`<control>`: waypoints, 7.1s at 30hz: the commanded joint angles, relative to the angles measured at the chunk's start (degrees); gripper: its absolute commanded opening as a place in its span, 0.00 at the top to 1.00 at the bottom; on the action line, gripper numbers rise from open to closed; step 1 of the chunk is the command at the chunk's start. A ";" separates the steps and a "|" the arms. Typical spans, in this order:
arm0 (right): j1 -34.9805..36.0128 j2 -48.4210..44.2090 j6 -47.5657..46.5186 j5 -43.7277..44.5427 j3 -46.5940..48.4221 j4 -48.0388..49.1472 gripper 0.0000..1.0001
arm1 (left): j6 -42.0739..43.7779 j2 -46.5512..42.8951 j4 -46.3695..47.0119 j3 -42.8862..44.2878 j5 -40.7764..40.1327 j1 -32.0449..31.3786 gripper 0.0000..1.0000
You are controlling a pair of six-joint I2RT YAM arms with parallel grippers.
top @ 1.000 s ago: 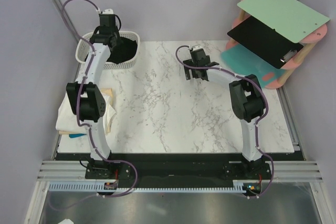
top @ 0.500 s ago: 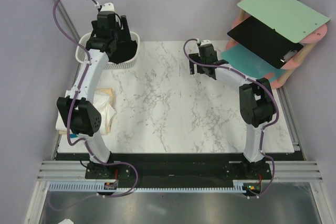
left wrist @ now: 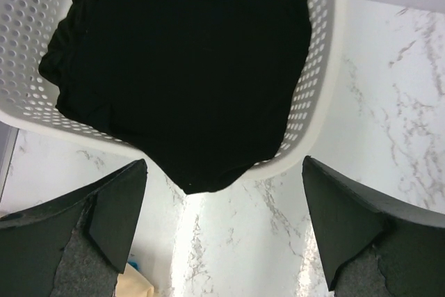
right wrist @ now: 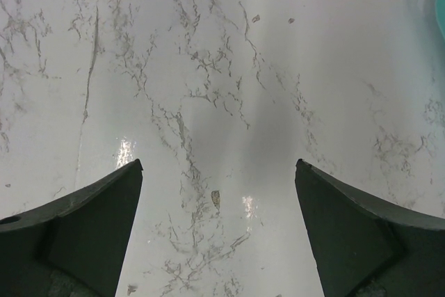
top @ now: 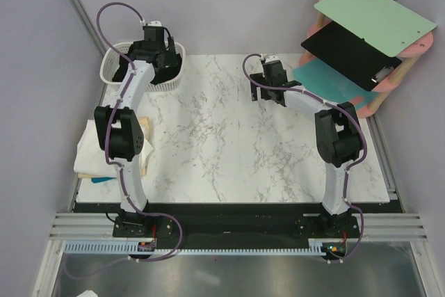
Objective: Fold and stack the t-shirts
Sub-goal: Grab crumpled tshirt from bin with the left arm, then move the tshirt to the center of the board, then flatten out the tshirt
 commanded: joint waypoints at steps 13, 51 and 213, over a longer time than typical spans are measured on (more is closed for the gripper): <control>-0.60 6.91 0.56 -2.06 3.96 1.44 0.02 | 0.79 21.44 -8.41 17.49 4.19 4.08 0.00; -1.75 -0.47 2.76 -0.75 -1.66 2.85 0.02 | 2.55 -5.68 -8.59 16.89 6.65 -4.52 0.98; -8.78 -23.42 14.80 5.14 -30.58 1.45 0.99 | -2.28 -18.10 -12.46 -30.49 -0.37 -13.50 0.08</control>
